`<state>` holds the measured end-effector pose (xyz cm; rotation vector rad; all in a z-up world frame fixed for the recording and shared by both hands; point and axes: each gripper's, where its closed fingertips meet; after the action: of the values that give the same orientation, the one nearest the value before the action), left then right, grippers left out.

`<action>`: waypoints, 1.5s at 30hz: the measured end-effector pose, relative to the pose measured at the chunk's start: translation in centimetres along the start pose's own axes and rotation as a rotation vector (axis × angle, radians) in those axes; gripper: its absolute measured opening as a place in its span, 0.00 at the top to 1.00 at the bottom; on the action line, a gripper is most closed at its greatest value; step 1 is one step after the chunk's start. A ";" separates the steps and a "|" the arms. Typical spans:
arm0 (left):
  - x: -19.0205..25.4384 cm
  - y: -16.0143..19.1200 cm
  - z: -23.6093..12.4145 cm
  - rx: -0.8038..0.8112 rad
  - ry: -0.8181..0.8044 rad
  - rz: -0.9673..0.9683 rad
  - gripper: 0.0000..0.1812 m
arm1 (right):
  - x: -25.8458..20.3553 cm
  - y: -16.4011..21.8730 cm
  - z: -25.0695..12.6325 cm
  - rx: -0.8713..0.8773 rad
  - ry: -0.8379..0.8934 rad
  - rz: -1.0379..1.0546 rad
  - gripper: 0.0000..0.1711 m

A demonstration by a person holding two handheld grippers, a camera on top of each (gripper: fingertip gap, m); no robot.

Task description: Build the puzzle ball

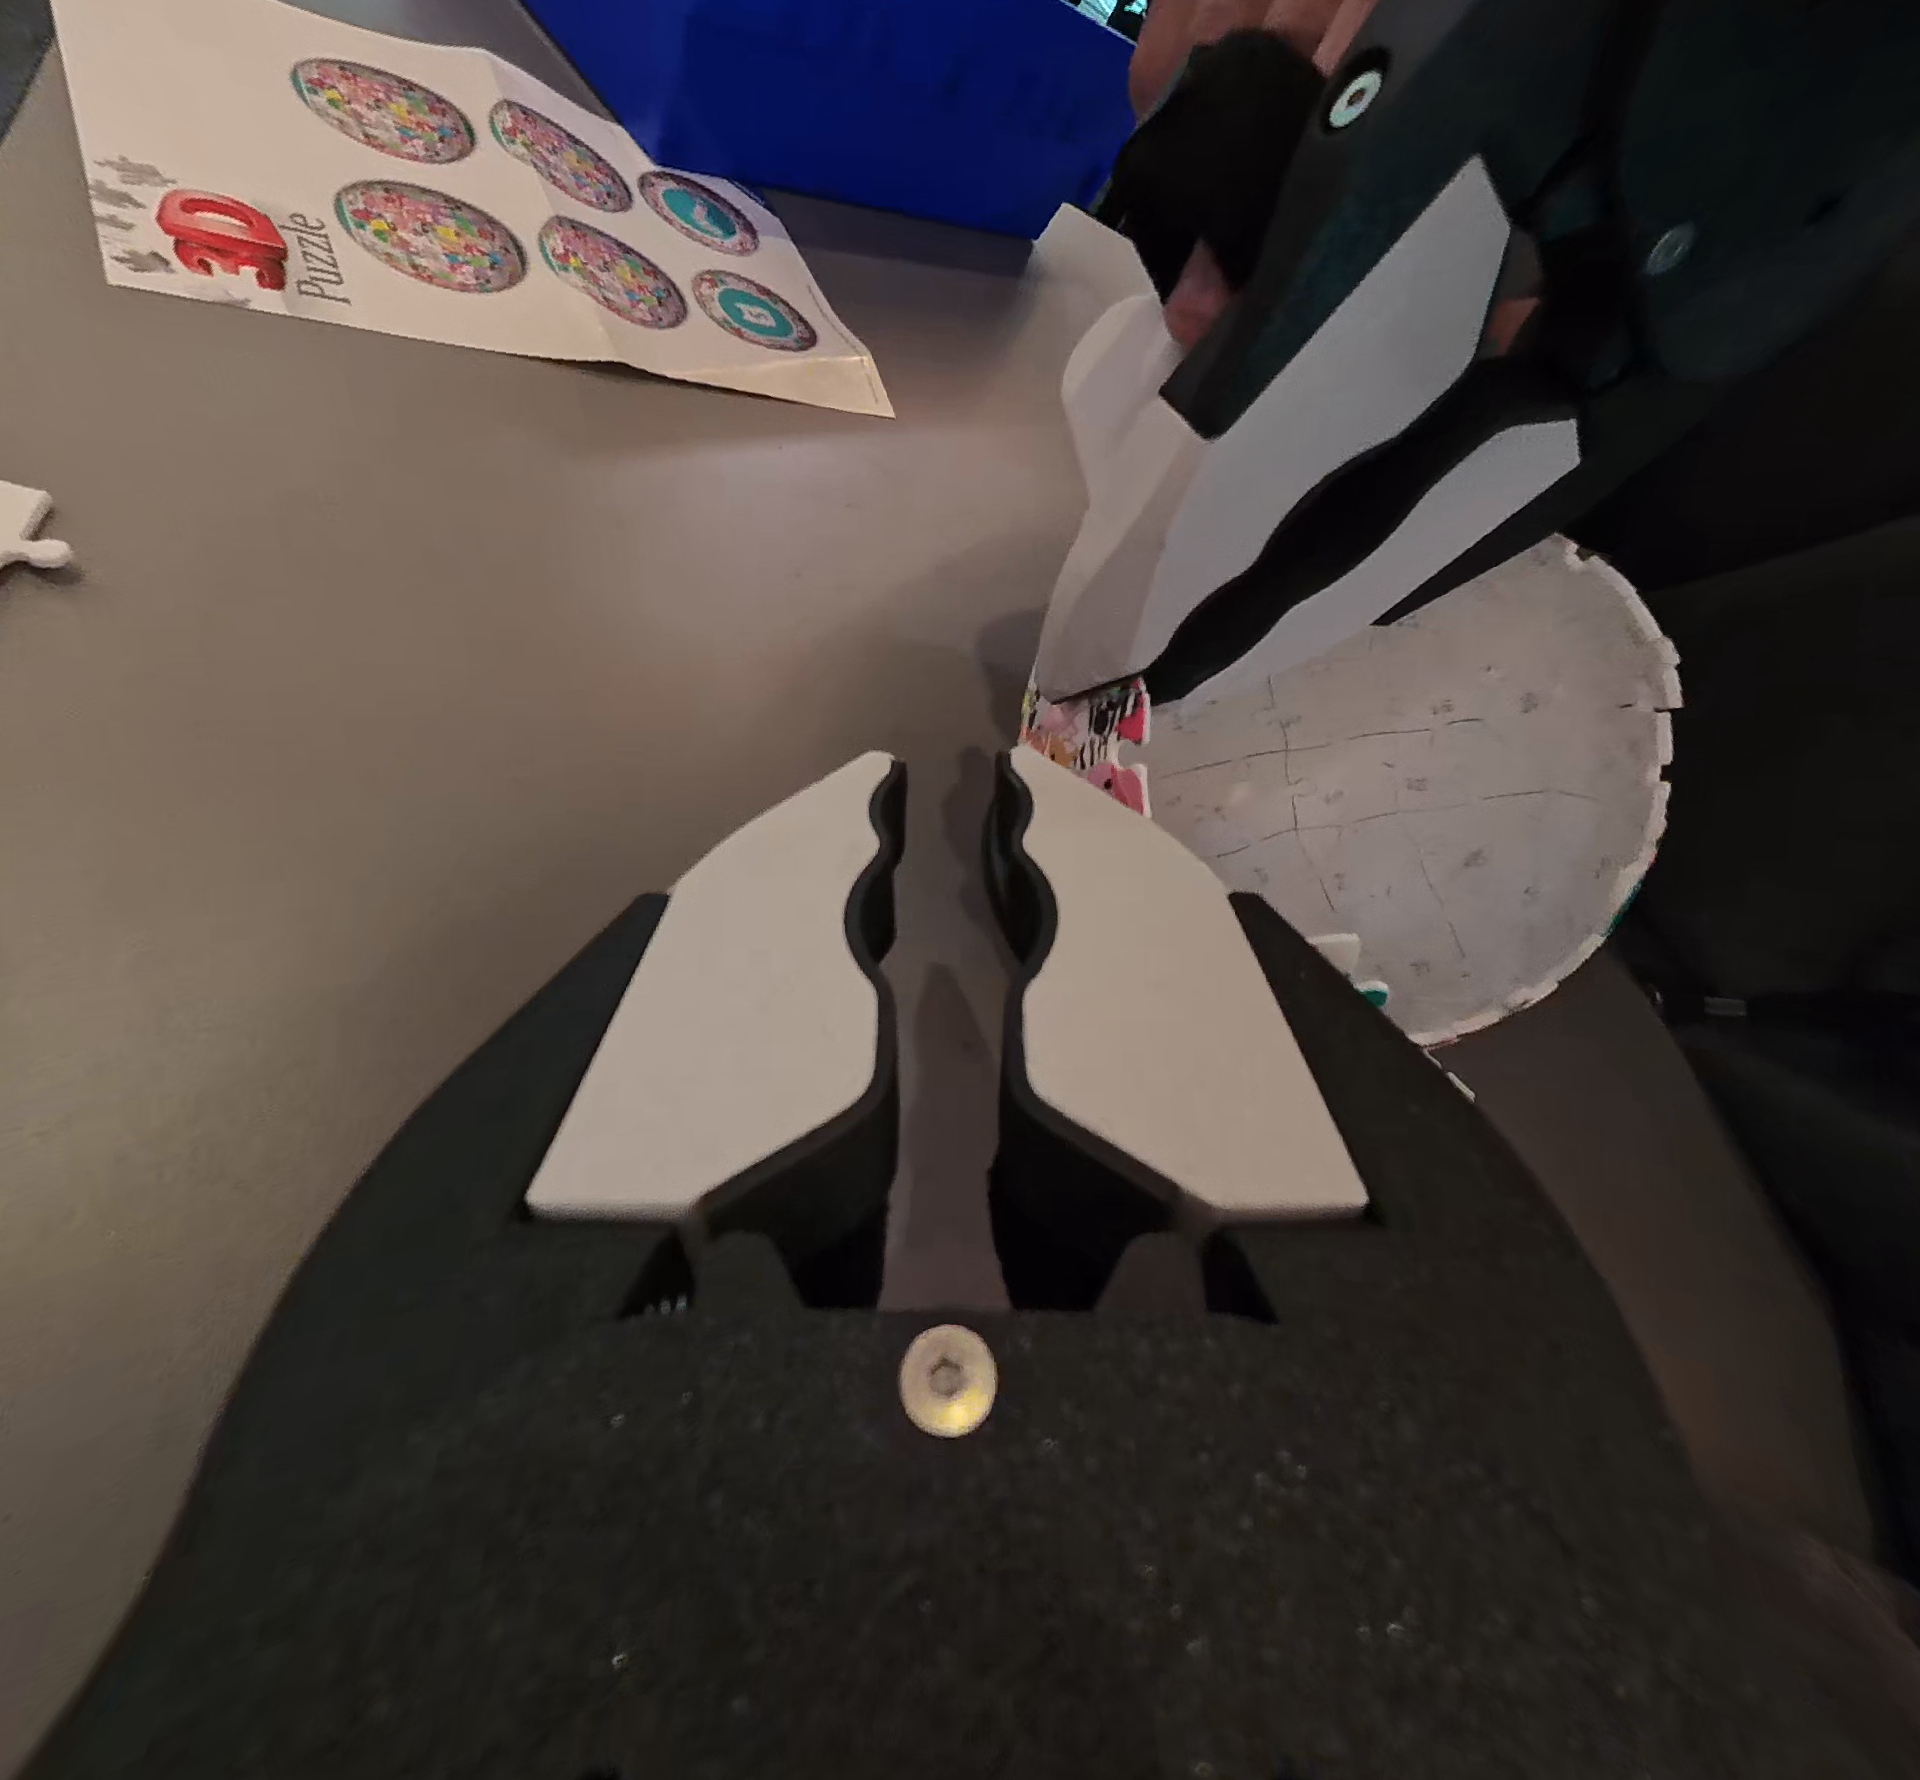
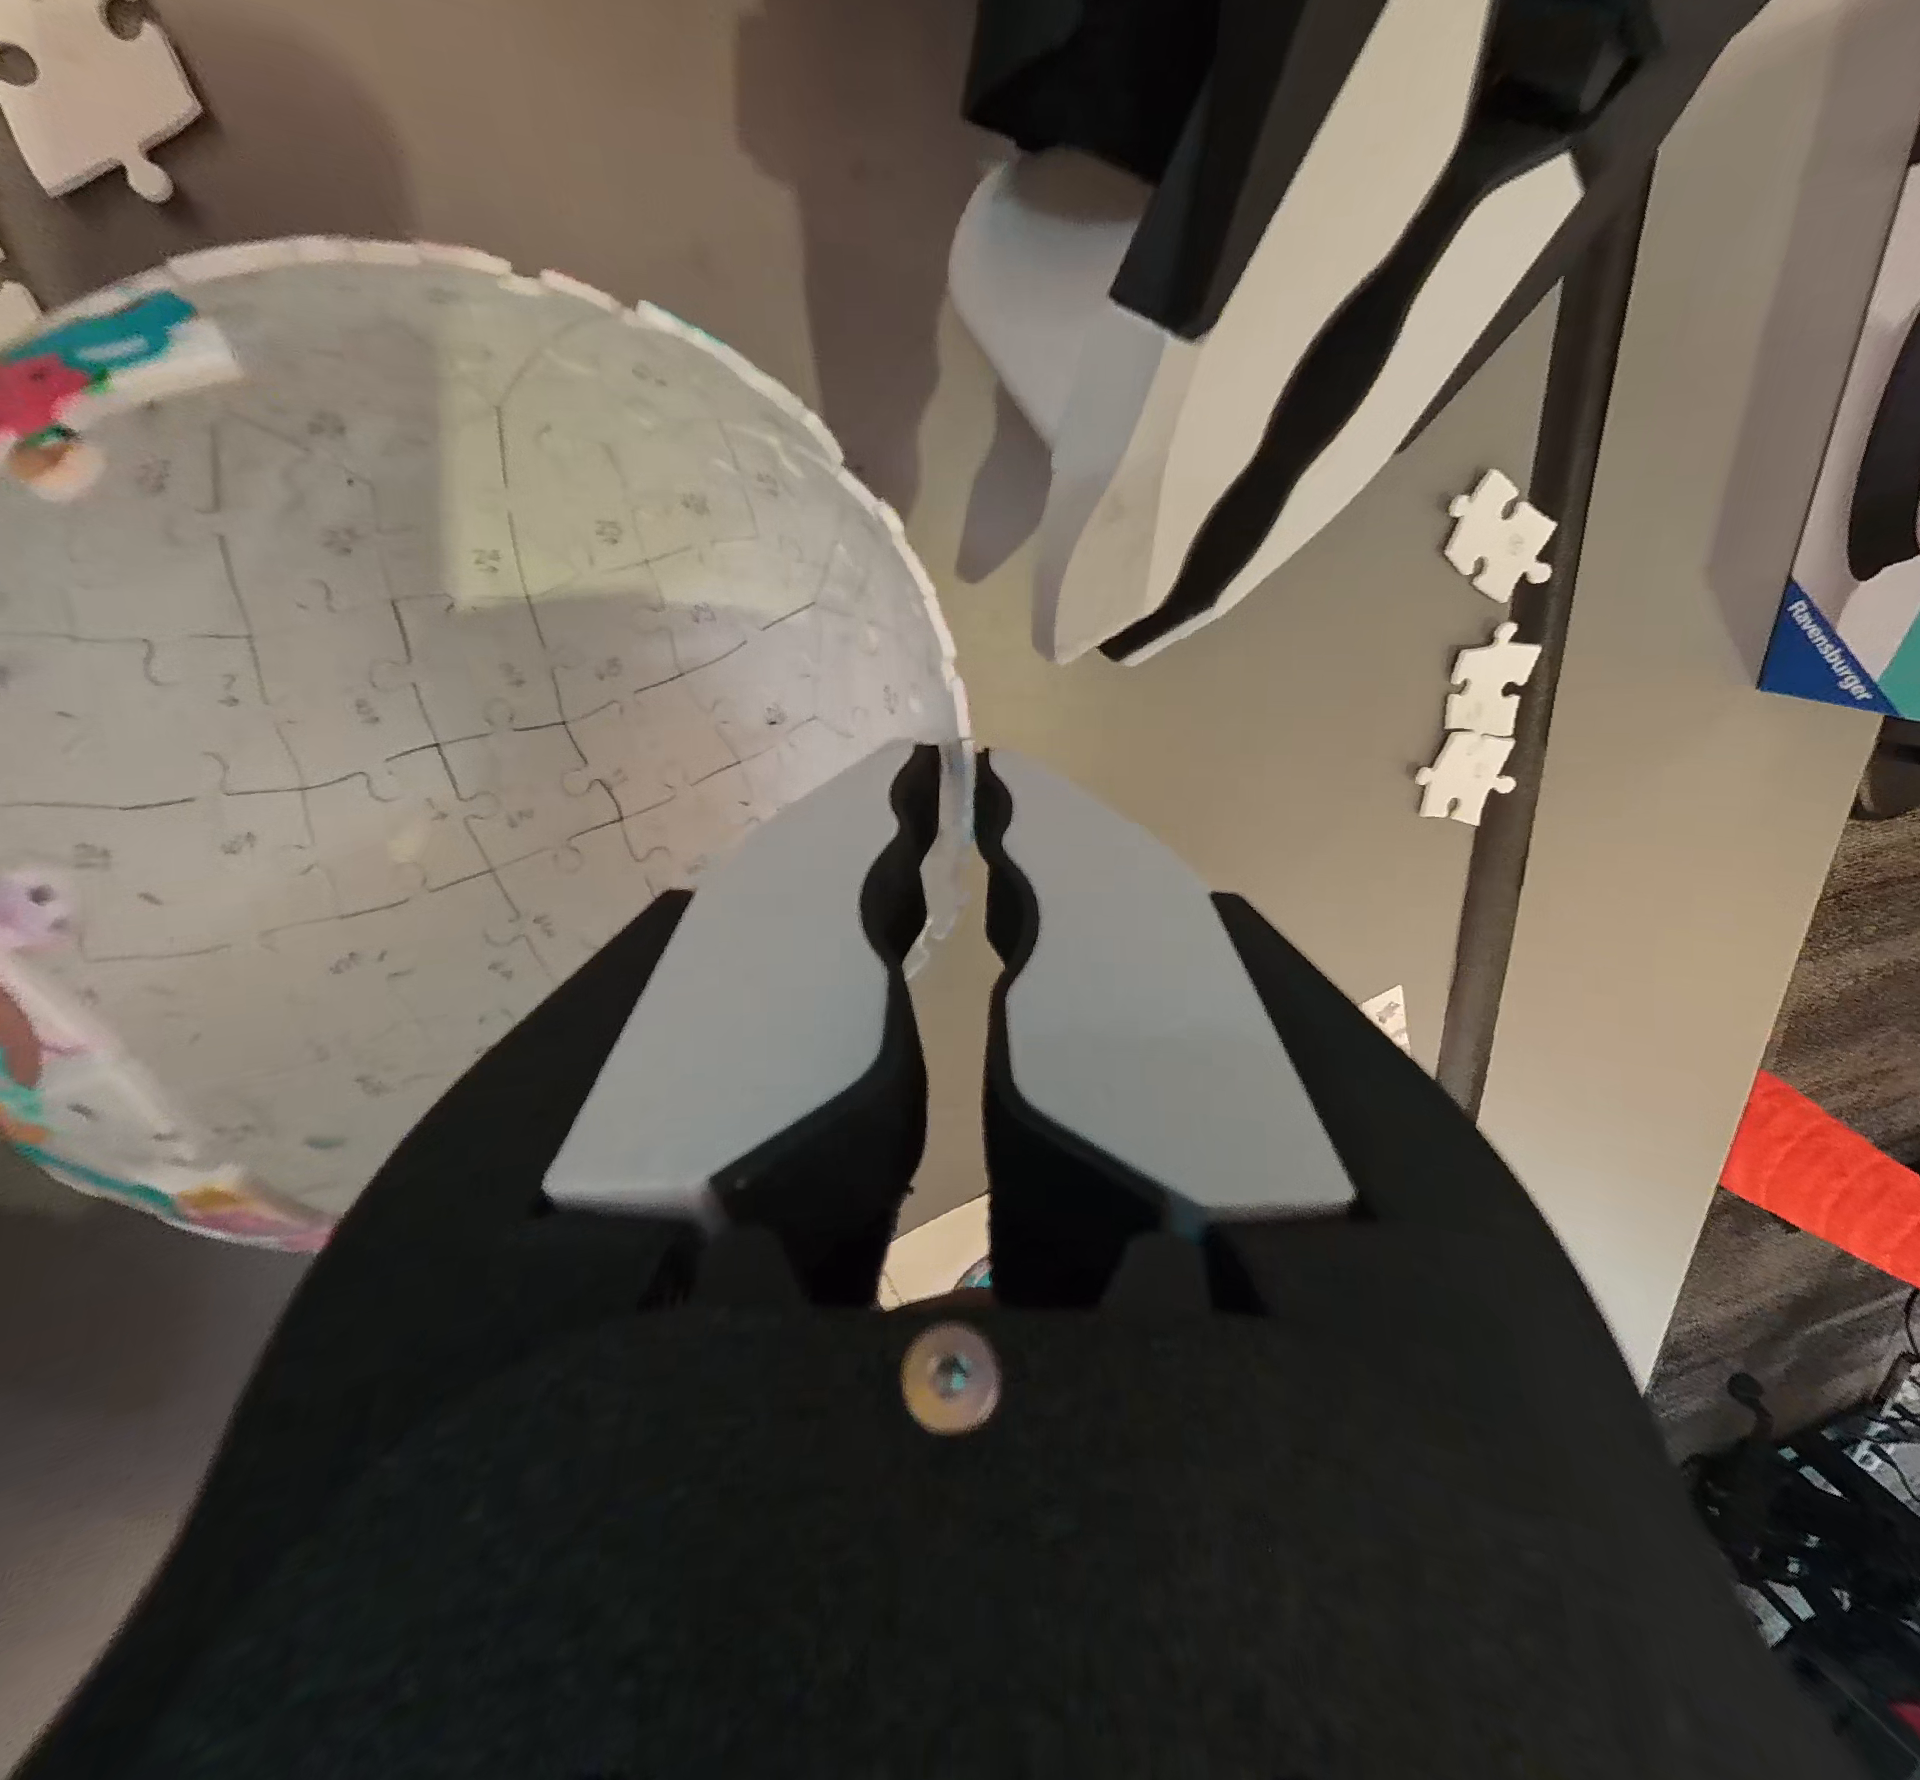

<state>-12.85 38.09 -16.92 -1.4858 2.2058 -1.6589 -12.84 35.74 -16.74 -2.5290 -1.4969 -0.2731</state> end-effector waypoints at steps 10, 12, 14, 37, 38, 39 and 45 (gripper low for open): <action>0.1 0.1 0.2 -0.009 0.006 0.000 0.92 | 0.1 0.0 -0.1 -0.006 -0.004 -0.006 0.92; 0.1 0.1 0.2 -0.006 0.006 -0.002 0.92 | 0.1 0.1 -0.2 -0.008 0.002 -0.008 0.91; 0.0 0.1 0.2 -0.008 0.006 -0.006 0.92 | 0.1 -0.1 -0.4 0.002 0.001 -0.005 0.91; 4.2 -2.3 -1.1 -0.015 -0.018 0.060 0.86 | -4.9 3.8 -9.5 0.855 0.097 0.447 0.80; 3.9 -2.6 -0.9 -0.034 -0.036 0.067 0.86 | -4.4 4.1 -8.6 0.802 0.102 0.446 0.80; 3.6 -2.9 -0.8 -0.042 -0.050 0.073 0.86 | -3.8 4.3 -8.0 0.759 0.094 0.445 0.80; -0.7 -3.0 -3.3 0.182 -0.110 -0.016 0.87 | 0.5 2.9 -6.5 0.509 -0.135 0.411 0.79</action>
<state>-12.14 41.00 -13.55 -1.5111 1.9368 -1.6865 -10.43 33.14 -10.49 -2.3773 -0.8932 0.3059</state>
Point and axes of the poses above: each gripper's, where its closed fingertips meet, z out along the fingers, y out of its underside, x = y × z across the jaws, and after that the axes turned 8 degrees about -x, right-handed
